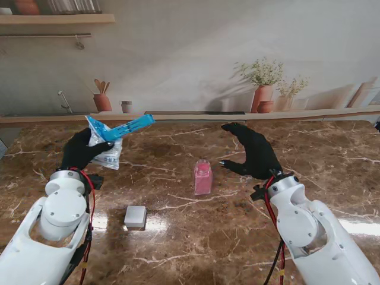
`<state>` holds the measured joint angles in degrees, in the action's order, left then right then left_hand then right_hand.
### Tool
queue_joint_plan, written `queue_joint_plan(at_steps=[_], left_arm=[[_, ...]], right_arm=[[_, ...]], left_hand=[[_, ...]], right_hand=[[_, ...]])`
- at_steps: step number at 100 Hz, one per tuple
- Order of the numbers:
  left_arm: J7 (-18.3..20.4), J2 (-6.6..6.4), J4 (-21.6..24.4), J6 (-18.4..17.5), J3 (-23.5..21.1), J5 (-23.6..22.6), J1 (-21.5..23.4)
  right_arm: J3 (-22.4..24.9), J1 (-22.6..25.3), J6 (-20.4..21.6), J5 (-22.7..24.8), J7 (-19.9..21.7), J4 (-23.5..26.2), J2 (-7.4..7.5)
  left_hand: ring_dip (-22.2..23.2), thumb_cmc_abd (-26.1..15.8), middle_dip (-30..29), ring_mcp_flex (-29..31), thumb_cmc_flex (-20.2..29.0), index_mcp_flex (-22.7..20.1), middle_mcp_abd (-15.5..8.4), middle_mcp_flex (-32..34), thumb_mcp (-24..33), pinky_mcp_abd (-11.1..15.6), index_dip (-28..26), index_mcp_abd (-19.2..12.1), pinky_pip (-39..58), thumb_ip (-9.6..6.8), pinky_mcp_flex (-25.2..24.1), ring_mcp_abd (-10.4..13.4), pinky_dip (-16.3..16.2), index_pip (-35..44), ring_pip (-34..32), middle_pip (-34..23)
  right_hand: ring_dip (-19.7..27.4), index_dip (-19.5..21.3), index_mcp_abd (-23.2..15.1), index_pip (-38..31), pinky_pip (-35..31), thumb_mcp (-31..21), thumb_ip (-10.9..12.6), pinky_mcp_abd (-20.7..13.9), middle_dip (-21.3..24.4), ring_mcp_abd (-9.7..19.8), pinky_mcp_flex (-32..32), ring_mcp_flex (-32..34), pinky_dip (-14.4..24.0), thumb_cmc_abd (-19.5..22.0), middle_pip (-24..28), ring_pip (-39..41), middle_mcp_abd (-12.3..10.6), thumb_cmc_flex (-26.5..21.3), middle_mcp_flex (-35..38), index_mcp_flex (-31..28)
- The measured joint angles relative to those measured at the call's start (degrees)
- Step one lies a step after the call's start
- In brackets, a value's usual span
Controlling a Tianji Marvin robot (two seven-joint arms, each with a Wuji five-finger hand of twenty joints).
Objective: Fill the seasoning bottle
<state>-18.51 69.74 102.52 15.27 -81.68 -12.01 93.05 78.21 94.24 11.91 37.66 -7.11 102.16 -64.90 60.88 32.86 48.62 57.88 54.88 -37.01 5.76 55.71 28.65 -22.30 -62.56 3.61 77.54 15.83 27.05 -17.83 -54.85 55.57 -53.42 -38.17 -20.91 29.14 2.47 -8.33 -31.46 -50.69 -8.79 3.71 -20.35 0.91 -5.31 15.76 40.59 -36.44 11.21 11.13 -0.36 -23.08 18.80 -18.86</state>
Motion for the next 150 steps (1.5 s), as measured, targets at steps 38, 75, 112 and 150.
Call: queue_joint_plan(at_steps=[38,75,112,150], left_arm=[[-0.9,-0.28,2.3,-6.3,11.6,-6.7,-0.5],[-4.6,0.26,-1.7,-14.7,20.1,-9.2,-2.5],[-7.2,1.0,-5.5,-22.0,24.0,-10.6,-4.6],[-9.5,1.49,-6.1,-24.2,24.8,-11.1,-5.0]], right_arm=[[5.4,2.5,-4.1,9.7,24.7,20.8,4.43],[2.9,-5.1,-9.4,14.1,43.7,27.0,7.03],[-2.3,-13.1,-10.2,14.1,55.6,23.2,8.57],[-5.0,-15.9,-9.1,20.3,54.8,18.1,8.85]], left_hand=[[0.0,0.0,0.0,0.0,0.0,0.0,0.0,0.0,0.0,0.0,0.0,0.0,0.0,-0.02,0.0,0.0,0.0,0.2,0.0,0.0],[0.0,0.0,0.1,0.1,0.0,0.0,0.0,0.1,0.0,0.0,-0.1,0.0,0.0,-0.02,0.0,0.0,-0.1,0.5,0.0,0.0],[0.0,0.0,0.1,0.2,0.0,-0.3,0.0,0.6,0.0,0.0,-0.3,-0.1,-0.1,-0.02,0.0,0.0,-0.5,0.6,0.0,0.0],[0.6,0.0,0.8,0.3,0.6,-1.2,0.0,1.2,0.0,0.0,-0.9,-0.4,-0.2,-0.03,0.0,0.0,-0.6,0.7,0.0,0.0]], right_hand=[[1.5,0.2,7.1,6.1,2.8,12.8,4.6,-1.2,1.4,0.0,2.7,-2.0,-2.5,2.9,-5.6,-4.3,2.6,6.8,-7.1,9.2],[2.5,-7.1,7.8,9.3,6.6,10.8,4.2,-4.5,2.0,-0.3,9.2,-9.1,-3.4,2.1,-9.2,-7.2,2.8,10.3,-9.8,9.2],[2.6,-1.9,7.8,9.2,8.0,10.8,4.2,-5.2,2.0,-0.3,9.7,-9.1,-3.4,2.1,-10.0,-9.1,2.8,10.3,-10.4,9.2],[2.5,13.0,-5.2,-8.5,4.9,11.6,4.6,-5.2,1.4,0.1,6.8,-7.3,-2.8,1.3,-6.6,-6.2,1.7,7.2,-1.7,-8.7]])
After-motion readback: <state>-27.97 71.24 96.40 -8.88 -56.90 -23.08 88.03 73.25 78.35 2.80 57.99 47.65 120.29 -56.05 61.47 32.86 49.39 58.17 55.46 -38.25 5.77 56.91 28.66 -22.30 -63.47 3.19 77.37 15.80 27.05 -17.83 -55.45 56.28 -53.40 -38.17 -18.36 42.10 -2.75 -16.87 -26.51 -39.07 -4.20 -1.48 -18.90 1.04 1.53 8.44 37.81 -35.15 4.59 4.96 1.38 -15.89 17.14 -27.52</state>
